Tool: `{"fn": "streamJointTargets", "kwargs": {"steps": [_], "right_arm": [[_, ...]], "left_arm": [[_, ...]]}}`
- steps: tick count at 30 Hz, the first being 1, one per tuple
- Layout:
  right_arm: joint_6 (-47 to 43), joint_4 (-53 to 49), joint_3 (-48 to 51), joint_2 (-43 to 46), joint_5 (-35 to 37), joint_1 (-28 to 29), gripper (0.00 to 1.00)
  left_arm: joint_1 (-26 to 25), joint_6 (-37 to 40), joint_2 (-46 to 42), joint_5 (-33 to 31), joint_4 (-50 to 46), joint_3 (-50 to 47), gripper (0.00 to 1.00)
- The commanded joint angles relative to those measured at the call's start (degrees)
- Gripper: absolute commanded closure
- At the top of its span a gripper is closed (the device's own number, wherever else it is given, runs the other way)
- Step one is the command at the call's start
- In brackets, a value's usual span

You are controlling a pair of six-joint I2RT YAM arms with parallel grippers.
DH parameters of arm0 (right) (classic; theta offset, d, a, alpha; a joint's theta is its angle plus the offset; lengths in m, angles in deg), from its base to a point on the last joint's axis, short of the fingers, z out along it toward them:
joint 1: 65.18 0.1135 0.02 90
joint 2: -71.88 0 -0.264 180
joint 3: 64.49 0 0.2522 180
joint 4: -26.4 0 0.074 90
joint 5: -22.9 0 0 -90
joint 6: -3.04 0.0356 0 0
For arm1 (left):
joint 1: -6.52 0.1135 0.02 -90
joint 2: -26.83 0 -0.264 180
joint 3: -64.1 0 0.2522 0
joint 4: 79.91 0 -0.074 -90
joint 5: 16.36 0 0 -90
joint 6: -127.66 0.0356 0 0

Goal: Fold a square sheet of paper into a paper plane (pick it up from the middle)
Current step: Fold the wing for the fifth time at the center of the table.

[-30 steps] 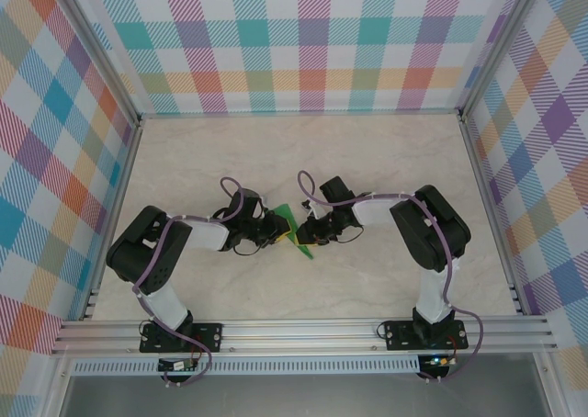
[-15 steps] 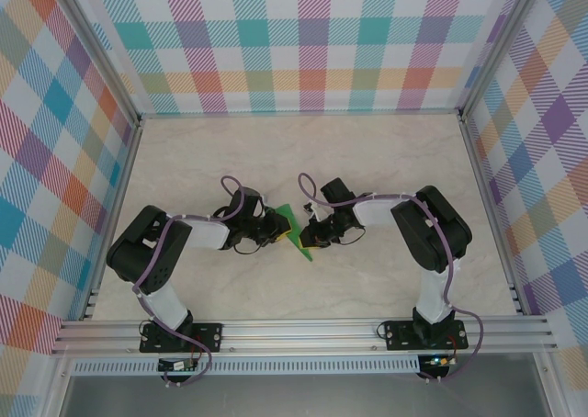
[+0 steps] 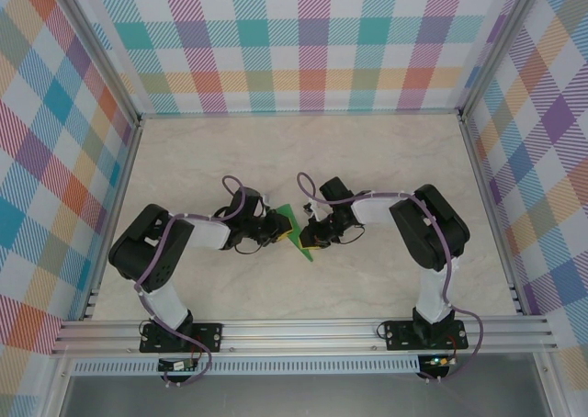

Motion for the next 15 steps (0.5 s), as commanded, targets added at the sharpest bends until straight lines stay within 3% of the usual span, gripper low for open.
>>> {"fn": "streamJointTargets", "kwargs": {"steps": [1, 15], "right_arm": [[-1.46, -2.61, -0.53, -1.75, 2.61, 0.06, 0.85], [-1.82, -6.16, 0.58, 5.07, 1.42, 0.02, 0.79]], "left_arm": [[-0.98, 0.18, 1.07, 0.21, 0.07, 1.40, 0.84], [-0.98, 1.30, 1.51, -1.01, -3.17, 2.08, 0.85]]}}
